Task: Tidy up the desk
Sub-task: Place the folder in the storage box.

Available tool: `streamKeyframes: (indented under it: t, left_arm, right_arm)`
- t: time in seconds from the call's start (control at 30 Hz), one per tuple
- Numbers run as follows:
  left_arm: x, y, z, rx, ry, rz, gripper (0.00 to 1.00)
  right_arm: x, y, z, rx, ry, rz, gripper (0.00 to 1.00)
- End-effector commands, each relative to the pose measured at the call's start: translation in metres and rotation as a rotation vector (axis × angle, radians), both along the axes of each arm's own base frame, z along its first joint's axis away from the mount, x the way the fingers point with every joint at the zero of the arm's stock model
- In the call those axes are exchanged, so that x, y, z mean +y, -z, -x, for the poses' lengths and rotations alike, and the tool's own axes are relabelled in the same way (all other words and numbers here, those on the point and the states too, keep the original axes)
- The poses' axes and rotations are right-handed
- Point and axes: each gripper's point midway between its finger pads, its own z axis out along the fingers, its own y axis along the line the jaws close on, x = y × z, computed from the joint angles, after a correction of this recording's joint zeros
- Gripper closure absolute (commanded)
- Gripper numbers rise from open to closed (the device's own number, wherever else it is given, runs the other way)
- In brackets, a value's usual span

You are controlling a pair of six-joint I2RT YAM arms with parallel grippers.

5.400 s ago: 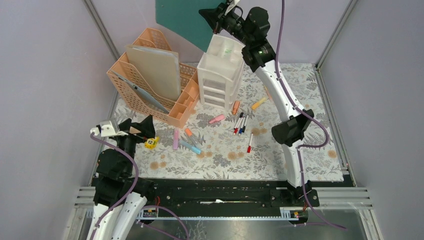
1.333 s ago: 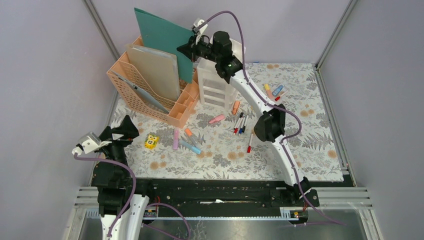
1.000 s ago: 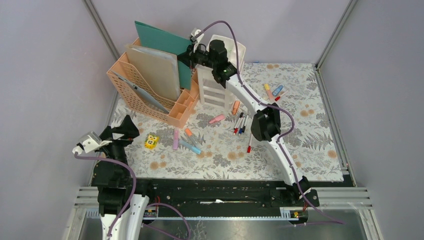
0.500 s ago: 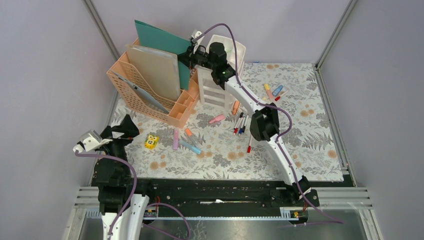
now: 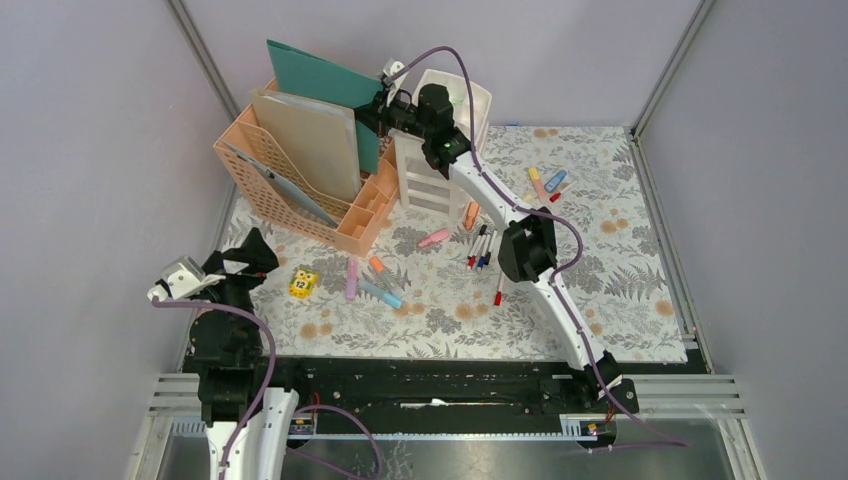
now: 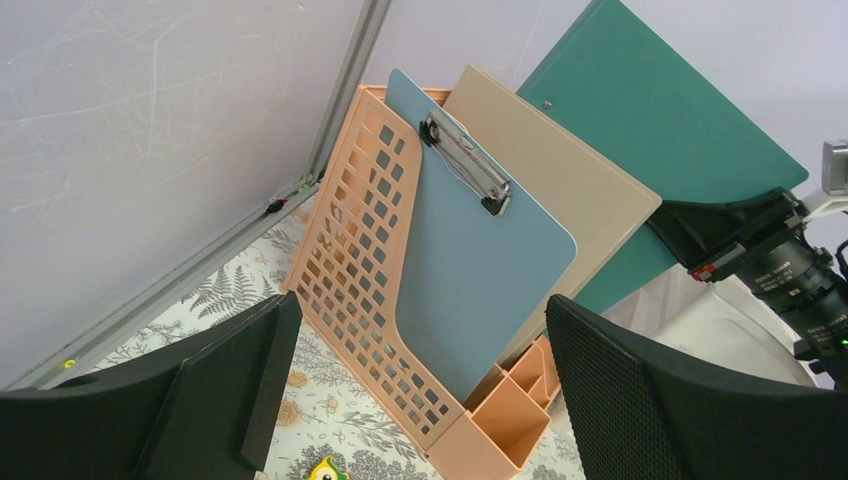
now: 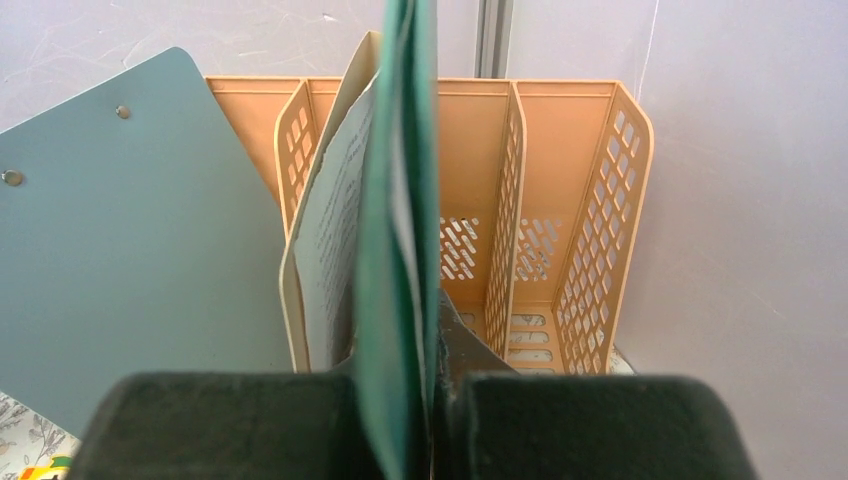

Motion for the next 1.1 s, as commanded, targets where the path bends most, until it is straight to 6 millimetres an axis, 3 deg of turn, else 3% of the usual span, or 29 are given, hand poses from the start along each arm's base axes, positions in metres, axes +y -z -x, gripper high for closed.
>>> streamKeyframes:
  t: [0.0,0.1,0.17,0.4,0.57,0.73,0.77,0.8,0.83,0.93,1.07]
  left_arm:
    - [0.002,-0.01,-0.002,-0.038,-0.008,-0.003,0.01]
    - [0.003,-0.01,-0.002,-0.038,-0.01,-0.003,0.01]
    - [0.003,-0.011,-0.002,-0.04,-0.011,-0.003,0.01]
    - [0.002,-0.01,-0.002,-0.037,-0.008,-0.003,0.01]
    - [0.003,-0.009,-0.003,-0.035,-0.01,-0.003,0.01]
    - [0.003,-0.009,-0.003,-0.032,-0.011,-0.003,0.01]
    - [0.003,-0.009,-0.003,-0.033,-0.01,-0.003,0.01]
    - [0.003,-0.009,-0.003,-0.032,-0.011,-0.004,0.01]
    - [0.003,-0.009,-0.003,-0.033,-0.011,-0.003,0.01]
    - [0.003,-0.01,-0.003,-0.036,-0.012,-0.004,0.01]
    - [0.004,-0.01,-0.003,-0.036,-0.015,-0.004,0.01]
  right_arm:
    - [0.015,0.0,0.008,-0.037,-0.038,-0.027,1.0]
    - [0.013,-0.018,0.011,-0.066,-0.038,-0.048,1.0]
    - [0.013,-0.017,0.012,-0.065,-0.038,-0.047,1.0]
    - [0.021,0.029,0.007,0.003,-0.044,0.002,1.0]
    - [0.023,0.038,0.005,0.009,-0.045,0.006,1.0]
    - [0.022,0.016,0.01,0.023,-0.054,-0.04,1.0]
    - [0.006,0.008,-0.027,0.061,0.175,-0.097,1.0]
    - [-0.001,-0.061,-0.013,-0.157,0.141,-0.288,0.76]
    - [-0.009,-0.091,-0.003,-0.258,0.128,-0.374,0.98]
    - [-0.004,-0.088,0.004,-0.255,0.091,-0.374,1.0]
    - [0.01,-0.063,0.008,-0.196,0.043,-0.346,1.0]
